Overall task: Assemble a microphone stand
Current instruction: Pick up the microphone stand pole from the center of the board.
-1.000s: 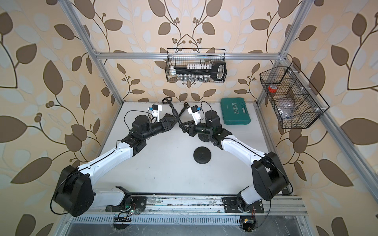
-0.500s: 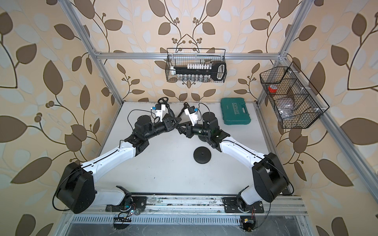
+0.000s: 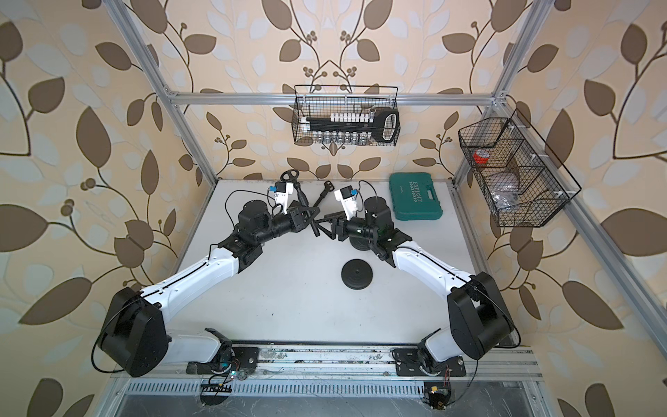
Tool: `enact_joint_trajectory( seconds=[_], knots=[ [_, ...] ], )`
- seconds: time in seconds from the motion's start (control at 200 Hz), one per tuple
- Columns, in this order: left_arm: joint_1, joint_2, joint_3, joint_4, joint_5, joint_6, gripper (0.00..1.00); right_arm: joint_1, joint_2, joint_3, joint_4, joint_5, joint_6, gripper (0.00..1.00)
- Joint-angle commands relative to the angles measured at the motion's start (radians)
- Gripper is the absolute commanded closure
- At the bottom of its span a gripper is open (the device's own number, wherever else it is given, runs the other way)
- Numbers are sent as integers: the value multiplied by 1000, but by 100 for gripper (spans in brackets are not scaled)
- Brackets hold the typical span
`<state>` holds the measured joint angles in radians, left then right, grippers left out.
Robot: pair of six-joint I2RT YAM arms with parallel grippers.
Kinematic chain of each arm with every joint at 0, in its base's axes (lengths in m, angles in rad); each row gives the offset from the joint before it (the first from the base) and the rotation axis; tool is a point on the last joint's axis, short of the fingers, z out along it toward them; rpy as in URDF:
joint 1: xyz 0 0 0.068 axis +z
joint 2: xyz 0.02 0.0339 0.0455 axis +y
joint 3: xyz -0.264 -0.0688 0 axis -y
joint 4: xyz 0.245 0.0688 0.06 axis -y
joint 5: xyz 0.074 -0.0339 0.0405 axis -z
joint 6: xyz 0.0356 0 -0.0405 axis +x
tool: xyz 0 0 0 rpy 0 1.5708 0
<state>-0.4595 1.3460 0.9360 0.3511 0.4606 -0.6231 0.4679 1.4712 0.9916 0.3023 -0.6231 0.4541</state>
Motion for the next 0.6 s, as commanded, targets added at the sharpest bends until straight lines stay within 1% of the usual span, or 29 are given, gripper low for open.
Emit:
enact_joint_trajectory(
  seconds=[0.0,0.075,0.12,0.205,0.22,0.255,0.3,0.32,0.38,0.46,0.54,0.595],
  knots=[
    [-8,19,58,-57,5,110,100,-85,-49,-25,-43,-101,1,40],
    [-8,45,69,-69,53,152,100,-138,-60,-11,-82,-174,-16,42],
    [-8,63,80,-74,104,186,100,-159,-68,8,-122,-201,-45,42],
    [-10,88,113,-107,202,250,100,-167,-79,51,-210,-241,-125,42],
    [-10,119,119,-113,219,259,100,-167,-80,60,-227,-248,-141,41],
    [-13,139,135,-129,248,276,100,-167,-83,77,-256,-264,-169,40],
    [-16,158,153,-148,266,290,100,-167,-79,99,-284,-279,-194,39],
    [-17,166,162,-156,280,305,100,-167,-75,108,-296,-286,-204,36],
    [-25,194,194,-194,308,351,100,-167,-58,136,-318,-317,-222,33],
    [-41,223,219,-215,314,378,100,-166,-30,170,-331,-344,-226,33],
    [-58,239,221,-201,318,397,100,-165,-13,190,-334,-369,-230,38],
    [-69,246,220,-187,334,409,100,-163,-8,194,-335,-374,-235,39]
  ],
)
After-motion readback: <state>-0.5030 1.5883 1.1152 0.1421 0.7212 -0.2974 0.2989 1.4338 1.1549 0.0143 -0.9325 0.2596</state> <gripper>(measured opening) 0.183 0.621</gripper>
